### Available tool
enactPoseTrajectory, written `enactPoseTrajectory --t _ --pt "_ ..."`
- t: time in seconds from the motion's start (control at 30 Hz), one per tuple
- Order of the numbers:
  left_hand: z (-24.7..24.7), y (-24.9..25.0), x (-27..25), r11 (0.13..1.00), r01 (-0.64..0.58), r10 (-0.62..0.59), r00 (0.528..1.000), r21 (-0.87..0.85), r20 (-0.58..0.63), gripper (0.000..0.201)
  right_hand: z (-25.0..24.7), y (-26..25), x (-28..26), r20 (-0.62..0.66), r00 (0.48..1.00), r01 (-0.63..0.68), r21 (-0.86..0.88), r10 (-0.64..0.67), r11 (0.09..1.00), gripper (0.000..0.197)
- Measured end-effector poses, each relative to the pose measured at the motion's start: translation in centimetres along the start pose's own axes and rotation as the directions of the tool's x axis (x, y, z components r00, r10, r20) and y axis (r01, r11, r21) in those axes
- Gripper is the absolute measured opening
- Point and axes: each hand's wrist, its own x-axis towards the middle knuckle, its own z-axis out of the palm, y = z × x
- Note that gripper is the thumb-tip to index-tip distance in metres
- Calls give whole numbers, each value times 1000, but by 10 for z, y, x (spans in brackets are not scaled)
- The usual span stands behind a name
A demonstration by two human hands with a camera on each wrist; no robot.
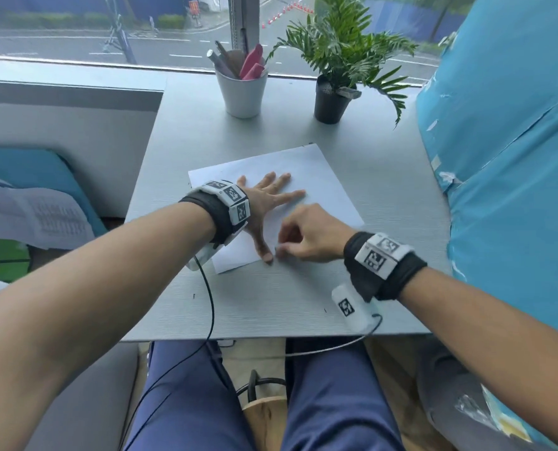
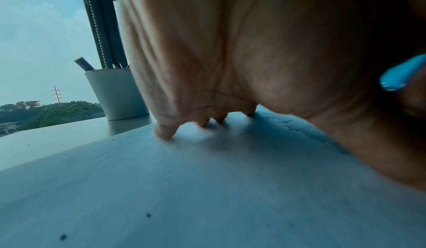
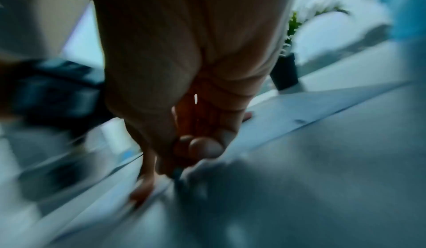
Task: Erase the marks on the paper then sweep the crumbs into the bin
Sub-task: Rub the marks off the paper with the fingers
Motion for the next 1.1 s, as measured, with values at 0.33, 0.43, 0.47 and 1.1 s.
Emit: enactPoseTrajectory --t 0.33,0.43,0.47,1.1 --pt "1 0 0 1000 3 -3 1000 2 12 160 -19 14 9 -81 993 -86 10 86 996 12" --pt "0 0 -2 1000 1 -1 1000 -14 11 159 -39 31 20 -254 950 -180 22 179 983 15" --pt "0 0 -2 1000 0 0 1000 -12 6 159 -33 24 19 -221 964 -154 -2 149 988 14" --pt "0 -1 -3 1000 -8 8 1000 -17 15 159 -33 29 32 -141 981 -142 -65 132 988 16"
